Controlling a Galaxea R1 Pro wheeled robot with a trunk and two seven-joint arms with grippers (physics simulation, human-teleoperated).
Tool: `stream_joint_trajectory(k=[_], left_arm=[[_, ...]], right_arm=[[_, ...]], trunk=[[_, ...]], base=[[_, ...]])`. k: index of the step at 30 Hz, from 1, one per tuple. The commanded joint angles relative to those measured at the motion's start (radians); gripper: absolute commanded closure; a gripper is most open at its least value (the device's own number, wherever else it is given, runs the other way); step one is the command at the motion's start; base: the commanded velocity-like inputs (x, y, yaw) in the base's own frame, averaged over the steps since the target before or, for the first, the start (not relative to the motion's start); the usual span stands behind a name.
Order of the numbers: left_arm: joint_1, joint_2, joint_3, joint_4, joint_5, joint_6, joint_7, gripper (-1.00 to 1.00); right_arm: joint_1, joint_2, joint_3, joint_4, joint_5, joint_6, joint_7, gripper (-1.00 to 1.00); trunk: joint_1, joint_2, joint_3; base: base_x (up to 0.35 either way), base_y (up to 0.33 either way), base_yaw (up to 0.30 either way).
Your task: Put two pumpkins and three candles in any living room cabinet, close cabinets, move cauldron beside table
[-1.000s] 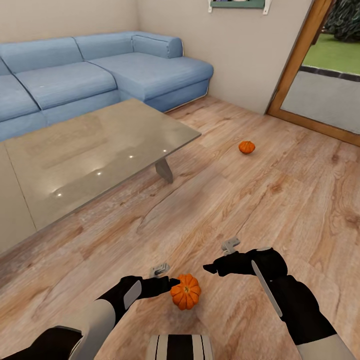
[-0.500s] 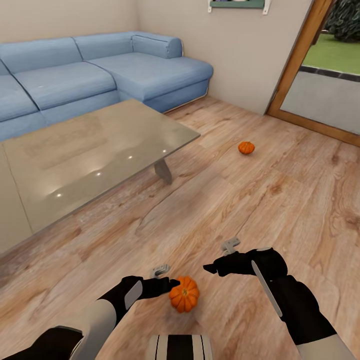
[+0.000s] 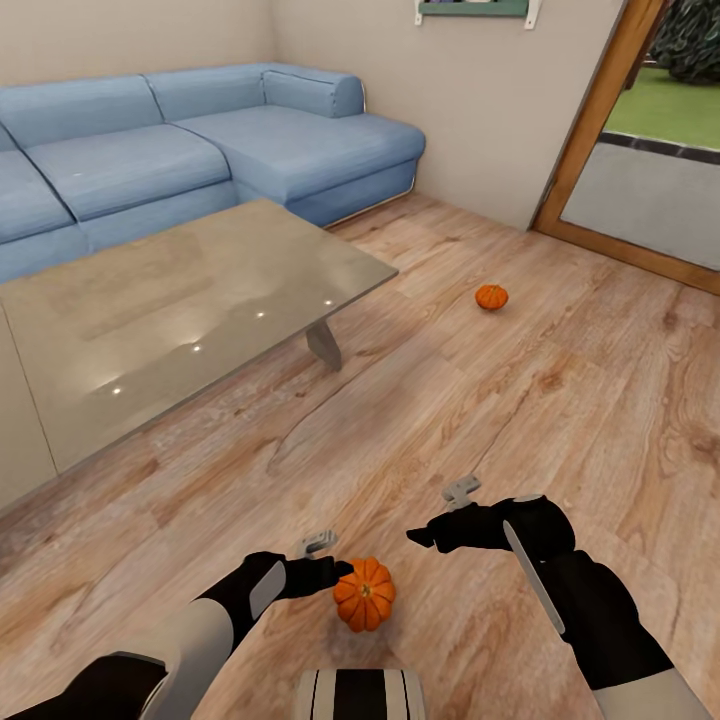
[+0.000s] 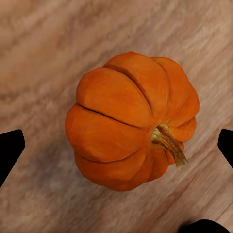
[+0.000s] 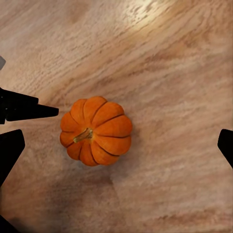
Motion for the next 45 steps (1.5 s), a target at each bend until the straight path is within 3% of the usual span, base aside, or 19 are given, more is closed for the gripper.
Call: stream_joint_trajectory(k=[1, 11, 25, 33, 37, 45], left_arm=[[0.000, 0.000, -0.008, -0.001, 0.009, 0.004, 0.001, -1.00], [0.000, -0.012, -0.009, -0.001, 0.009, 0.006, 0.047, -1.00], [0.000, -0.014, -0.010, 0.001, 0.009, 0.007, 0.047, -1.00], [0.000, -0.014, -0.077, 0.006, -0.008, 0.007, 0.050, -1.00], [0.000, -0.013, -0.081, 0.006, -0.009, 0.007, 0.051, -1.00], [0.000, -0.013, -0.083, 0.007, -0.009, 0.007, 0.052, -1.00]], right_arm=[[0.000, -0.001, 0.001, -0.001, 0.002, 0.004, 0.002, -1.00], [0.000, -0.001, 0.001, -0.001, 0.002, 0.004, 0.002, -1.00], [0.000, -0.001, 0.000, -0.001, 0.002, 0.004, 0.002, -1.00], [0.000, -0.001, 0.001, -0.001, 0.002, 0.004, 0.002, -1.00], [0.000, -0.001, 0.001, -0.001, 0.002, 0.004, 0.002, -1.00], [0.000, -0.001, 0.001, -0.001, 0.002, 0.004, 0.002, -1.00]], trunk=[[0.000, 0.000, -0.001], [0.000, 0.000, -0.001], [0.000, 0.000, -0.001], [0.000, 0.000, -0.001], [0.000, 0.000, -0.001], [0.003, -0.002, -0.032]], base=[[0.000, 0.000, 0.000], [0.000, -0.094, 0.000], [0.000, -0.021, 0.000], [0.000, 0.000, 0.000], [0.000, 0.000, 0.000], [0.000, 0.000, 0.000]])
